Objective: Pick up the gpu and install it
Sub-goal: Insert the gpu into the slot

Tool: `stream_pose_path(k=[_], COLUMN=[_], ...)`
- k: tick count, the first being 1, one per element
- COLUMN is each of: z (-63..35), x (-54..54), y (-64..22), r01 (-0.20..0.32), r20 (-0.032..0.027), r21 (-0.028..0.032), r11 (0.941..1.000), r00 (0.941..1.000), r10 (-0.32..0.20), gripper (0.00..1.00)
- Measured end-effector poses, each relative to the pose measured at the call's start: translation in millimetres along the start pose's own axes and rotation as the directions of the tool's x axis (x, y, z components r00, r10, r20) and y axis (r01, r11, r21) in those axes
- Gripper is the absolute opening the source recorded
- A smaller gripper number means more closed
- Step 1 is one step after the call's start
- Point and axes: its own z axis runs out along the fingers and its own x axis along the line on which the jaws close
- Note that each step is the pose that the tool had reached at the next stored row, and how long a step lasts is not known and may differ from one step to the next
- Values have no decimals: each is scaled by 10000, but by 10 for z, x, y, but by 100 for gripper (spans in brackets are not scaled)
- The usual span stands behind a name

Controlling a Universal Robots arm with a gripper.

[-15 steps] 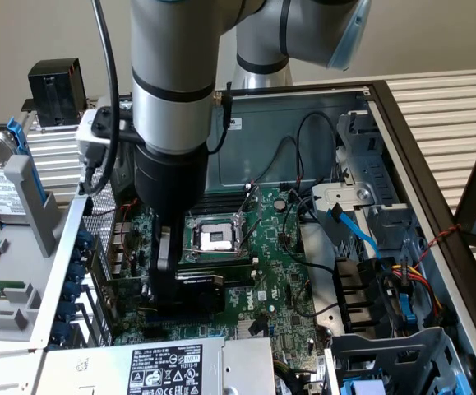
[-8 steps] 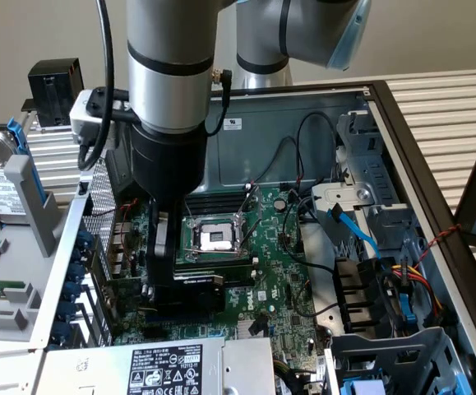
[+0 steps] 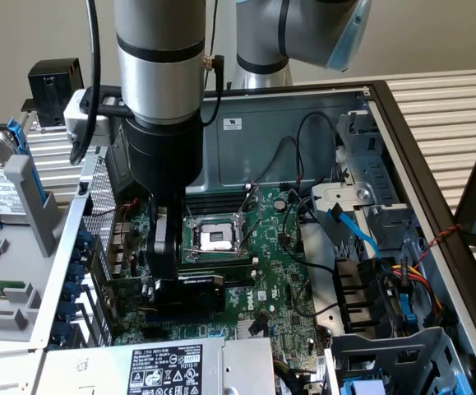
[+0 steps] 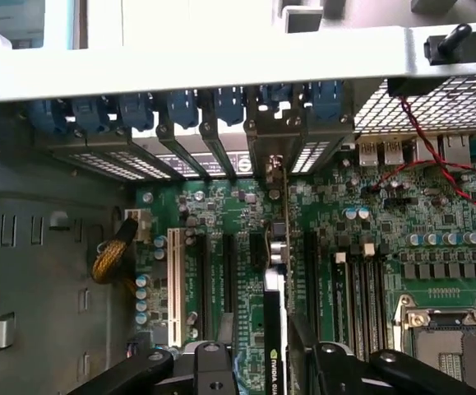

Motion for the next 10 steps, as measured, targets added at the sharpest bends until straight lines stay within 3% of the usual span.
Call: stream_pose_path(k=[1, 3, 4, 6, 7, 10], z=[-3, -14, -27, -48, -62, -121], x=[1, 2, 3, 5, 6, 11], y=[8, 18, 20, 23, 26, 34], r01=[-9, -22, -28, -36, -39, -47], r20=[3, 16, 22, 15, 7, 6], r21=[140, 366, 444, 557, 596, 686], r11=[9999, 9993, 9990, 9984, 9982, 9976], r00=[10000, 10000, 10000, 10000, 10000, 10000], r10=[9, 21, 27, 35, 39, 47], gripper=[39, 27, 21, 15, 11, 11])
